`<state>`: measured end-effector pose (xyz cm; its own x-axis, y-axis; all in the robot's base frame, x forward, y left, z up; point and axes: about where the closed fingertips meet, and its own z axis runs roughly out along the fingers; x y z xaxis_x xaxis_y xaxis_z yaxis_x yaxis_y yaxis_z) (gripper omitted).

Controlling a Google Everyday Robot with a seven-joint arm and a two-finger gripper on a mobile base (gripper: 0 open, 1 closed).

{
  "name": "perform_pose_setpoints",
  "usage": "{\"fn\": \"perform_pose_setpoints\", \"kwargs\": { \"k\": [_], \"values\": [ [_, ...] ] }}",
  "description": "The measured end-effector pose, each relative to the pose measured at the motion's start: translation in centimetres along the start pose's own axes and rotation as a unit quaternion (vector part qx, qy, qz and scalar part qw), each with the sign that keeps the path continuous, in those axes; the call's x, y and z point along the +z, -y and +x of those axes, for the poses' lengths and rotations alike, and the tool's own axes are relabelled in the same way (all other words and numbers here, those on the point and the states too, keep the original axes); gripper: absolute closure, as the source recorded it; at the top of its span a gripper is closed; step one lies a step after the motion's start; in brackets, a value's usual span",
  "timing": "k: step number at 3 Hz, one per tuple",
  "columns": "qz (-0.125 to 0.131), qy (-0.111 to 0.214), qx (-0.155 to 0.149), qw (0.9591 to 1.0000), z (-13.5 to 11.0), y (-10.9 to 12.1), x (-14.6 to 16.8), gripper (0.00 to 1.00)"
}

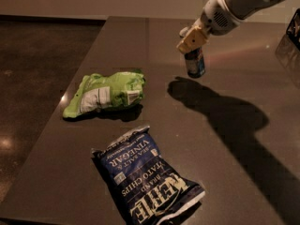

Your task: Knock redbull can over

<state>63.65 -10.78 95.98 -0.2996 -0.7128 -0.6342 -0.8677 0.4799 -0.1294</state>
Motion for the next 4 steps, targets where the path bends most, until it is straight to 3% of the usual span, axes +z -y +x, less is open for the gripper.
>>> {"fn": "perform_pose_setpoints", "kwargs": {
  "k": [1, 2, 3, 4],
  "values": [
    [-0.052, -0.056, -0.073, 0.9944, 1.4, -3.9, -0.4, 1.0],
    [-0.094, -0.102, -0.158, 0.9777, 2.7, -7.2, 0.0, 1.0],
    [-0.115, -0.138, -0.224, 0.9579, 3.6, -9.7, 0.9, 0.84],
    [-0.123, -0.169, -0.278, 0.9376, 4.2, -11.6, 1.8, 0.6]
  ]
}}
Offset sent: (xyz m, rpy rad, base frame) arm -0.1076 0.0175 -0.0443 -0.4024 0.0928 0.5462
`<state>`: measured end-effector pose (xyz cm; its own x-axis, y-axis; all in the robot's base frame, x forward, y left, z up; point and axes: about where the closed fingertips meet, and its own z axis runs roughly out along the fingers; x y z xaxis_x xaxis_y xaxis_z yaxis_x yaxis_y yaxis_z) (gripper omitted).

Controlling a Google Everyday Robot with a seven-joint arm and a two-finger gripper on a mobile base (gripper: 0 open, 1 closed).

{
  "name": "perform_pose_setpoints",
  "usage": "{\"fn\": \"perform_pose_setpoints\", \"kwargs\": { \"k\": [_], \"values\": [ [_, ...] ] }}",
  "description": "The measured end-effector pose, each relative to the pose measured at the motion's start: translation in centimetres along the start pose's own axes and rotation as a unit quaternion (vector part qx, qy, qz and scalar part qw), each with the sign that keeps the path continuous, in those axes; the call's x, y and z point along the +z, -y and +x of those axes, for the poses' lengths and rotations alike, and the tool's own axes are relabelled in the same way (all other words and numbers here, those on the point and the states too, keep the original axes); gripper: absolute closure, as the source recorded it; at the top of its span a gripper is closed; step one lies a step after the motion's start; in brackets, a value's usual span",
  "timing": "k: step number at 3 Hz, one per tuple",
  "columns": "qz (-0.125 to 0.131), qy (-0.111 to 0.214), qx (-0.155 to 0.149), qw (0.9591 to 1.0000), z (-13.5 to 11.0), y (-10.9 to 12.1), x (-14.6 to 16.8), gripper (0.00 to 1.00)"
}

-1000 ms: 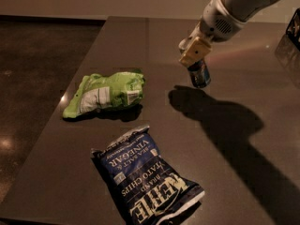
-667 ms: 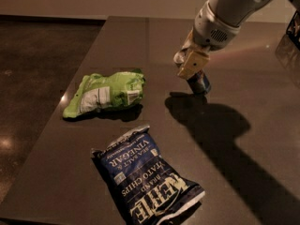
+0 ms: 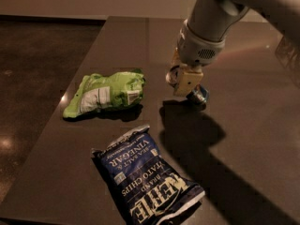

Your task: Knock redbull can over

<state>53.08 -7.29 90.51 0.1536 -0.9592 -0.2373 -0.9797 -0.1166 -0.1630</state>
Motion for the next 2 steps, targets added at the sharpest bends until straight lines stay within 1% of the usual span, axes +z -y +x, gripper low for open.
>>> {"fn": "perform_pose_setpoints", "kwargs": {
  "k": [1, 2],
  "values": [
    [-0.008, -0.028, -0.037, 0.9989, -0.27, -1.04, 1.02, 0.38],
    [-0.019, -0.049, -0.066, 0.9964, -0.39, -1.92, 2.02, 0.14]
  ]
}}
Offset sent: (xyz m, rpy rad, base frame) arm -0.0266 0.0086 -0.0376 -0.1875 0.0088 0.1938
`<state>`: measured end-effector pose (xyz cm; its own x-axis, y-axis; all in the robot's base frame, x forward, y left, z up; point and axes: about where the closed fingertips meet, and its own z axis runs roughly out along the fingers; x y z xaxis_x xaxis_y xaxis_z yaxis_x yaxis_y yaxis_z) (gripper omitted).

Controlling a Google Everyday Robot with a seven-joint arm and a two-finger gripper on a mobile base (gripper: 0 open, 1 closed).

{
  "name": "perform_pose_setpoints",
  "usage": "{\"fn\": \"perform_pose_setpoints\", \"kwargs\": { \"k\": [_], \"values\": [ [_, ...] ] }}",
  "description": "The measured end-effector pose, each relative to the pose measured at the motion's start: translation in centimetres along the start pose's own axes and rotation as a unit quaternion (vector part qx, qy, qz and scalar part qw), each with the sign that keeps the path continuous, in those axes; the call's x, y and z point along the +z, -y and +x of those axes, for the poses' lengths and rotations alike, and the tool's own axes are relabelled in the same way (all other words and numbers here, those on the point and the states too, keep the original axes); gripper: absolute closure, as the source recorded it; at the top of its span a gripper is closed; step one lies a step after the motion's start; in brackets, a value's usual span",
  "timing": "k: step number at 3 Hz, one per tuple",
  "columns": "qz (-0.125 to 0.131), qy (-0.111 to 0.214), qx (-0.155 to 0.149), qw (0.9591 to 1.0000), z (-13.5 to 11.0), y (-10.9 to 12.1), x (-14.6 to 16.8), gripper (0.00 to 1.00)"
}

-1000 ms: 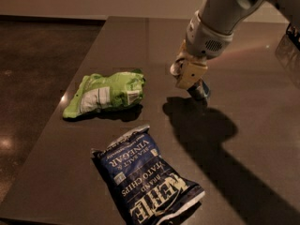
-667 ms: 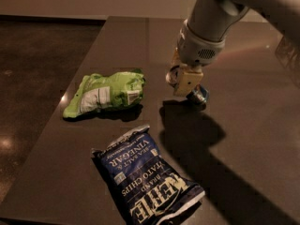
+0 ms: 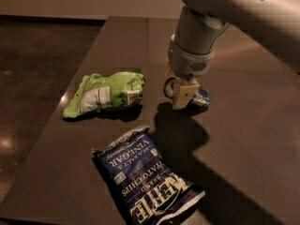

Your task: Knock redbull can over

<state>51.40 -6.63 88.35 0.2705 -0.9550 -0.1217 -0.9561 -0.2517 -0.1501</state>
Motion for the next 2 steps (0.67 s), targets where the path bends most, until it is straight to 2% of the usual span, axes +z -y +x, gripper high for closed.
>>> {"fn": "perform_pose_setpoints", "kwargs": {
  "k": [1, 2],
  "values": [
    [-0.014, -0.015, -0.022, 0.9995, -0.21, -0.65, 1.16, 0.0],
    [-0.014, -0.015, -0.022, 0.9995, -0.21, -0.65, 1.16, 0.0]
  ]
}}
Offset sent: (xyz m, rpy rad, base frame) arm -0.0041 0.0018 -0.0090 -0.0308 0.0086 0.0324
